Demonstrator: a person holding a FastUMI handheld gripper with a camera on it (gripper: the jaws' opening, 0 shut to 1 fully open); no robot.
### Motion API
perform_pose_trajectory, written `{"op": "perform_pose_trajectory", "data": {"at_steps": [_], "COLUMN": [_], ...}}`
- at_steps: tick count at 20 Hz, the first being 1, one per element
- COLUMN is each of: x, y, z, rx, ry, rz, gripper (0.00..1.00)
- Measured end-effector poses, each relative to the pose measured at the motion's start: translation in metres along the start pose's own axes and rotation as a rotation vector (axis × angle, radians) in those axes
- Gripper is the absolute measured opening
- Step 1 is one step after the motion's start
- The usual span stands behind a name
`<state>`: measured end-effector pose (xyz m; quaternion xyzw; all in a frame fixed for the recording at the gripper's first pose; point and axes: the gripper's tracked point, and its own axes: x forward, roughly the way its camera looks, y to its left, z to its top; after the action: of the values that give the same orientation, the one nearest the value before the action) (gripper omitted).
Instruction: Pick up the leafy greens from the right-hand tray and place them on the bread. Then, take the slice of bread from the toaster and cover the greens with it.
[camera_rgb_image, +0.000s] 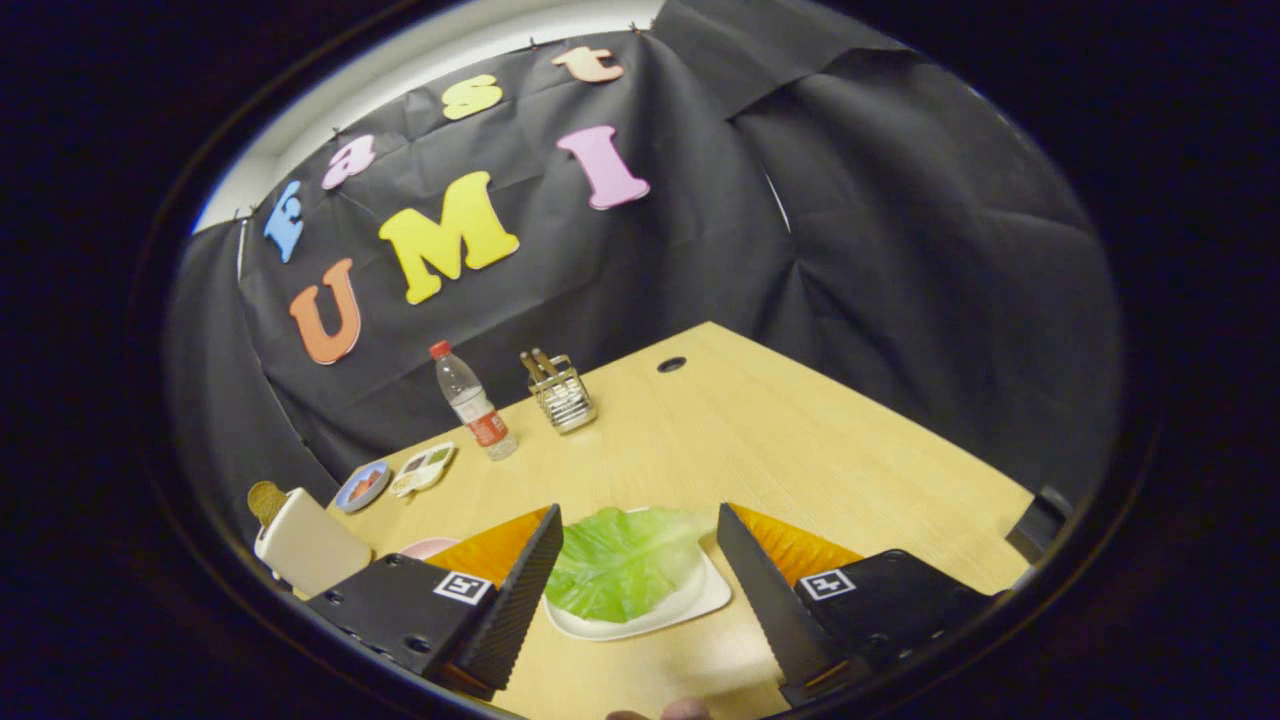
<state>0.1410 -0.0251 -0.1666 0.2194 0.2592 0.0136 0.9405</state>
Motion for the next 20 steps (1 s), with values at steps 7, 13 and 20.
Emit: {"op": "perform_pose_trajectory", "data": {"at_steps": [7,13,20], "x": [0.05,0.066,0.073], "y": [-0.024,-0.033,-0.044], "z": [-0.021,-0.025,-0.018], "rx": [0.157,0.232,0.269], "ry": [0.109,0.149,0.152], "rz": [-0.025,0.015,0.019], "gripper": [0.95,0.79,0.2]}}
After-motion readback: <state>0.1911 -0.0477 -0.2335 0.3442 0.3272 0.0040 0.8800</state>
